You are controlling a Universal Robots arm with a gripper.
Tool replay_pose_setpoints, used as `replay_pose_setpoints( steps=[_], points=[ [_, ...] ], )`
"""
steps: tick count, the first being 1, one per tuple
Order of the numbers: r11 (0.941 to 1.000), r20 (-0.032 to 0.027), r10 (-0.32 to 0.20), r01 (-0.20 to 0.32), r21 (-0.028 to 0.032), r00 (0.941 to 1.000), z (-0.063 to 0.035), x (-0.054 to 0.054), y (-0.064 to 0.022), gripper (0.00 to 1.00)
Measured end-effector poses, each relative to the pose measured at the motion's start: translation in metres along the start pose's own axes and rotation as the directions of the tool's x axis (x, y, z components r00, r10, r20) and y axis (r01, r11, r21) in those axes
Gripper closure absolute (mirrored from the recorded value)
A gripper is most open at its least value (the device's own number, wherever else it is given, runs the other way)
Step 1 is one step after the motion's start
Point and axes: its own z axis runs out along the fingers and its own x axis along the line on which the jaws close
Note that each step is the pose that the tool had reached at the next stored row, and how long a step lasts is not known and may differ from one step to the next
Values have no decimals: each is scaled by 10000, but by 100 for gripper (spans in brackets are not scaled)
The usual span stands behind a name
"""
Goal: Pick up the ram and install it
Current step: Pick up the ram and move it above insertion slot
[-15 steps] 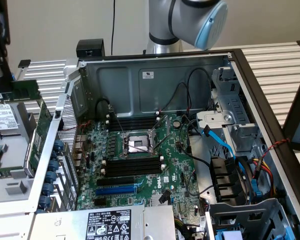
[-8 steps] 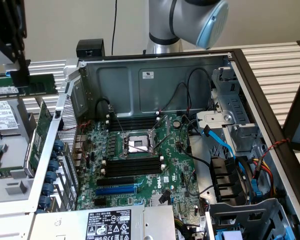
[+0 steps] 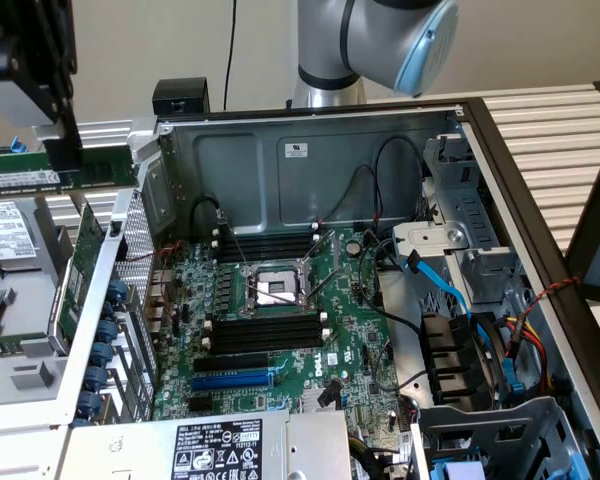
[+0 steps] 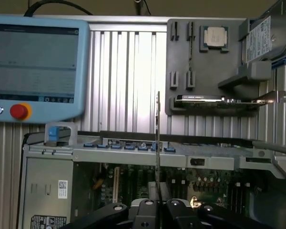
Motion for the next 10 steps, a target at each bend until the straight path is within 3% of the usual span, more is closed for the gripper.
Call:
replay_pose_setpoints(
  steps=[10],
  points=[
    [10000, 9, -23, 23, -13, 10000, -8, 4, -455, 87]
  ],
)
